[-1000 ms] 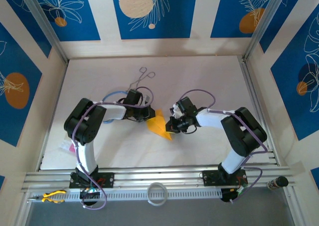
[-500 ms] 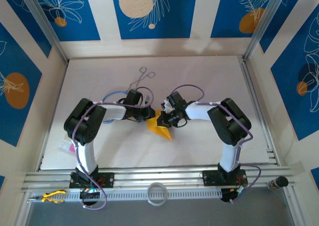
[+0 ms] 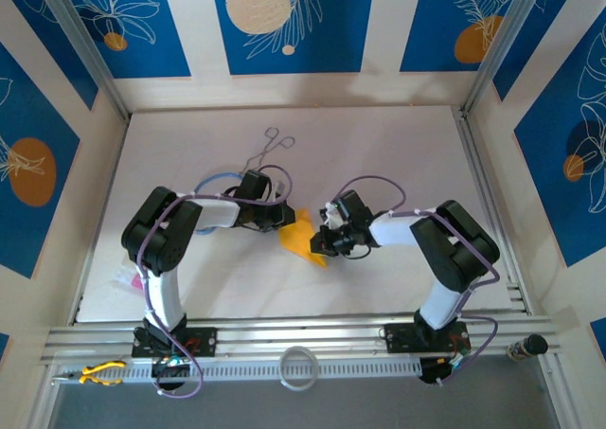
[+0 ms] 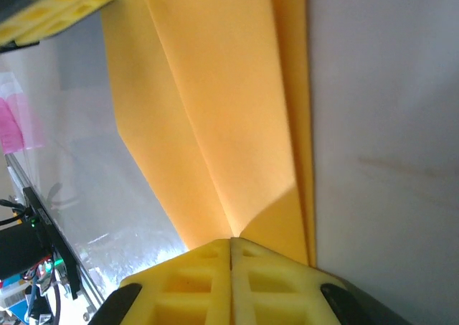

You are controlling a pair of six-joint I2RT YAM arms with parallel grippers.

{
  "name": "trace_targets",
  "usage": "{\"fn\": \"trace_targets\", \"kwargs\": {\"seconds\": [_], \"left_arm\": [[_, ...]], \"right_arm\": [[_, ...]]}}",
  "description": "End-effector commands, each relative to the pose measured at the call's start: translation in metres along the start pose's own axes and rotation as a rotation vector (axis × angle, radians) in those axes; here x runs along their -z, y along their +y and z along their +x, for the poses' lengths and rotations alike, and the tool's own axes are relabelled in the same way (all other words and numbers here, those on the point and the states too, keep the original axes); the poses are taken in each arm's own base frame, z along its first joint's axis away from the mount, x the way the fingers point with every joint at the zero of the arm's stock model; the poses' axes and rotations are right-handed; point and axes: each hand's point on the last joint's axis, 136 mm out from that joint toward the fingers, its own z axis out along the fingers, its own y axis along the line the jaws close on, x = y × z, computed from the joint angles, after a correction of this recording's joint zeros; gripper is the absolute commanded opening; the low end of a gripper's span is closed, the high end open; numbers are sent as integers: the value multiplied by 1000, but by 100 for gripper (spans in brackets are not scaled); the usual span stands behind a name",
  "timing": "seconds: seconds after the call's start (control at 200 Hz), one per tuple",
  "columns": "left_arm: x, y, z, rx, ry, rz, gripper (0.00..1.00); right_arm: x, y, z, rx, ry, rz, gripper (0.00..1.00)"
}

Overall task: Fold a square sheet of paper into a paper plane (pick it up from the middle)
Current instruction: Fourth fold the wing at the center of the table.

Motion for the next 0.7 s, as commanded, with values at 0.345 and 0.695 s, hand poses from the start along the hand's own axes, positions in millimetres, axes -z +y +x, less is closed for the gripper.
{"fn": "trace_targets", "kwargs": {"seconds": [0.345,0.695], "left_arm": [[-7,44,22,88,51,-126,11],[-7,46,21,110,43,-124,11]], "right_arm": [[17,-35,69,-68,126,52,8],[25,-35,77,-63,118,57,8]]}}
